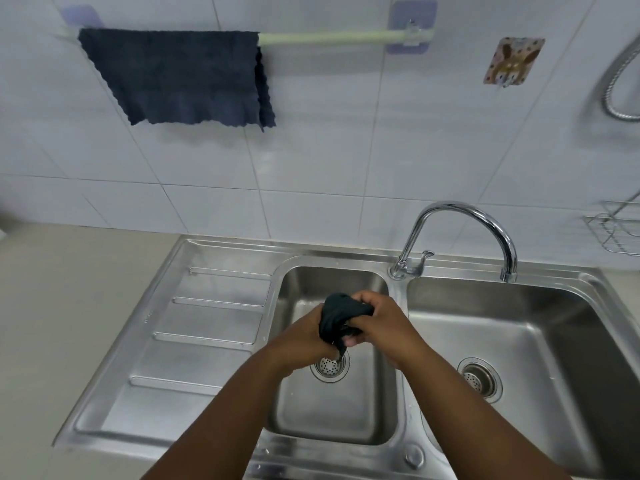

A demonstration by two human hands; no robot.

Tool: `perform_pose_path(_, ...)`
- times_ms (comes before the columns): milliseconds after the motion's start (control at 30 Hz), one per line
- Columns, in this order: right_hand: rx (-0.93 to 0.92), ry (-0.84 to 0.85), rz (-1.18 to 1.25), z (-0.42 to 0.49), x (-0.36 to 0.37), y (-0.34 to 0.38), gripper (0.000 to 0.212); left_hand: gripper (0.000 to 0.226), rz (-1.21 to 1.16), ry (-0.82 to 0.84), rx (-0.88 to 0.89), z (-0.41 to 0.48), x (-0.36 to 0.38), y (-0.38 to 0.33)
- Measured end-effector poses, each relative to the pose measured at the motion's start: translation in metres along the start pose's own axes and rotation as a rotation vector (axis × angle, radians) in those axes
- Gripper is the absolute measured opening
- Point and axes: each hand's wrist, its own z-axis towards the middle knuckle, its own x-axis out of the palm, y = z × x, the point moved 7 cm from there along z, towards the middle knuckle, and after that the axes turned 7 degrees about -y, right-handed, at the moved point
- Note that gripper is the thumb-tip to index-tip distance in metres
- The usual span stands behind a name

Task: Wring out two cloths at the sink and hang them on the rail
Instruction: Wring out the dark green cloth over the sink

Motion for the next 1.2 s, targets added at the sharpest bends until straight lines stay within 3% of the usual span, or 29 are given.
perform_pose_path(100,0.001,-0.005,0.036,-0.001,0.000,-0.010,0.018,0.072,-0.183,0.082,-0.020,0.000,0.007,0.001)
perform_pose_path(167,-0.002,0.020,0.004,-0.001,0.000,-0.019,0.022,0.061,-0.156,0.090,-0.018,0.001,0.010,0.001)
perform_pose_path(267,0.050,0.195,-0.032,-0.001,0.000,-0.027,0.039,0.044,0.225,-0.018,0.024,0.016,0.003,0.009)
perform_pose_path(367,0.189,0.340,0.114,0.000,-0.001,-0.031,0.046,0.037,0.569,-0.054,0.109,0.027,-0.002,0.012)
perform_pose_path(500,0.363,0.386,0.240,0.011,-0.004,-0.045,0.063,0.016,0.898,-0.041,0.407,0.032,0.008,-0.003)
perform_pose_path(633,0.477,0.749,0.186,-0.005,0.021,-0.056,0.058,0.016,1.159,-0.062,0.817,0.023,0.029,-0.025)
perform_pose_path(700,0.468,0.851,0.117,-0.010,0.030,-0.059,0.047,0.012,1.269,-0.057,0.918,0.021,0.035,-0.033)
perform_pose_path(833,0.498,0.750,0.042,-0.007,0.033,-0.063,0.012,0.020,1.321,-0.074,0.892,0.031,0.029,-0.023)
perform_pose_path(933,0.467,0.567,-0.171,0.001,0.029,-0.073,0.015,0.025,1.434,-0.050,0.803,0.042,0.027,-0.002)
perform_pose_path(1067,0.246,0.321,-0.684,0.015,0.026,-0.080,0.029,0.022,1.474,-0.019,0.622,0.051,0.027,0.018)
perform_pose_path(1133,0.131,0.267,-0.850,0.016,0.032,-0.081,0.023,0.014,1.437,0.032,0.494,0.048,0.030,0.022)
perform_pose_path(1200,0.038,0.185,-0.972,0.015,0.031,-0.082,0.009,0.020,1.389,0.120,0.273,0.052,0.033,0.038)
